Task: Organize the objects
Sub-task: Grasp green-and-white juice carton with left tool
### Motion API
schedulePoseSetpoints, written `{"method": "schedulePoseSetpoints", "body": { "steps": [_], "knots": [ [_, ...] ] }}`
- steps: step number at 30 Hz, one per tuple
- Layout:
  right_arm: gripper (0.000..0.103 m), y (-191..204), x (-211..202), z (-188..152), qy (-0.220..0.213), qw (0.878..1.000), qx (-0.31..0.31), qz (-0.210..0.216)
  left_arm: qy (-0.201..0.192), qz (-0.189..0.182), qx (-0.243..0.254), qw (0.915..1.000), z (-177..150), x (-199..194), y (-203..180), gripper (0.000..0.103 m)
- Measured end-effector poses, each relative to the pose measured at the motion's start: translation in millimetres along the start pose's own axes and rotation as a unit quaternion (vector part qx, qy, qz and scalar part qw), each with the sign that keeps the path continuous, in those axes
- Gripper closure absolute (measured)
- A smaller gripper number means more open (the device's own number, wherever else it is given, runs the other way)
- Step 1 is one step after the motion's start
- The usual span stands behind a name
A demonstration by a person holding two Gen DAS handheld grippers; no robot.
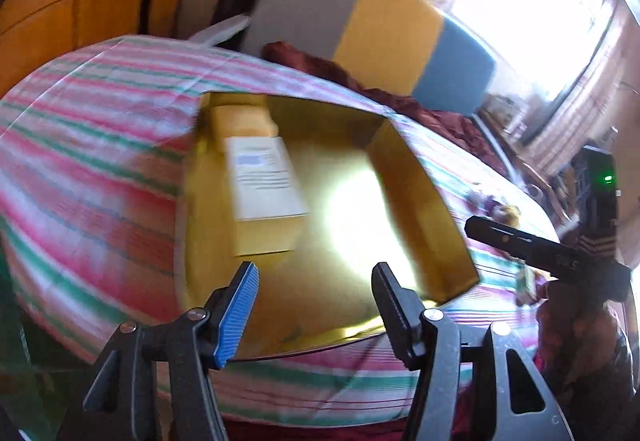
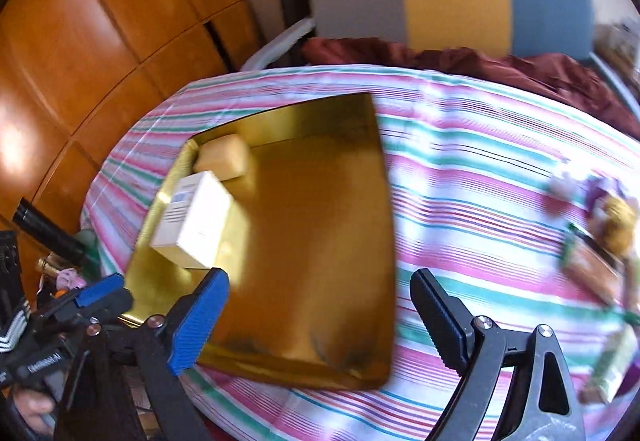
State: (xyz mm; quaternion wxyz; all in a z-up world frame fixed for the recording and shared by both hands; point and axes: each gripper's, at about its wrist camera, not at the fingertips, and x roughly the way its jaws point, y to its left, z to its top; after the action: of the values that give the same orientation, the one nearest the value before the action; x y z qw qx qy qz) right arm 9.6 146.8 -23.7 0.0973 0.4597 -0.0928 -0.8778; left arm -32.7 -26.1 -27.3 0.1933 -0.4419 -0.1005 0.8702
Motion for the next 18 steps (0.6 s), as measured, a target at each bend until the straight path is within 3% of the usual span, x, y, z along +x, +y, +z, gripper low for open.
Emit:
{"method": "schedulePoseSetpoints", "body": {
  "steps": [5, 10, 14, 18],
  "knots": [
    [0.010, -59.2, -33.2, -14.3, -0.017, 0.998, 0.047, -0.040, 0.003, -0.043, 0.077, 0.9961, 2.3, 4.3, -50.2, 0.044],
    [0.010, -127.1, -78.6, -25.3, -0.039, 0.990, 0.105, -0.089, 0.018, -0.084, 0.159, 0.9835, -1.0, 17.8, -109.5, 0.044],
    [0.007, -191.3, -121.7, -41.2, -0.067, 0.973, 0.172, -0.138, 0.036, -0.116, 0.215, 0.9690, -7.8, 36.3, -161.6, 0.044],
    [0.003, -253.6, -156.5, -62.2, -0.090, 0.949, 0.257, -0.161, 0.060, -0.147, 0.260, 0.9524, -13.8, 61.5, -207.7, 0.044]
  ]
}}
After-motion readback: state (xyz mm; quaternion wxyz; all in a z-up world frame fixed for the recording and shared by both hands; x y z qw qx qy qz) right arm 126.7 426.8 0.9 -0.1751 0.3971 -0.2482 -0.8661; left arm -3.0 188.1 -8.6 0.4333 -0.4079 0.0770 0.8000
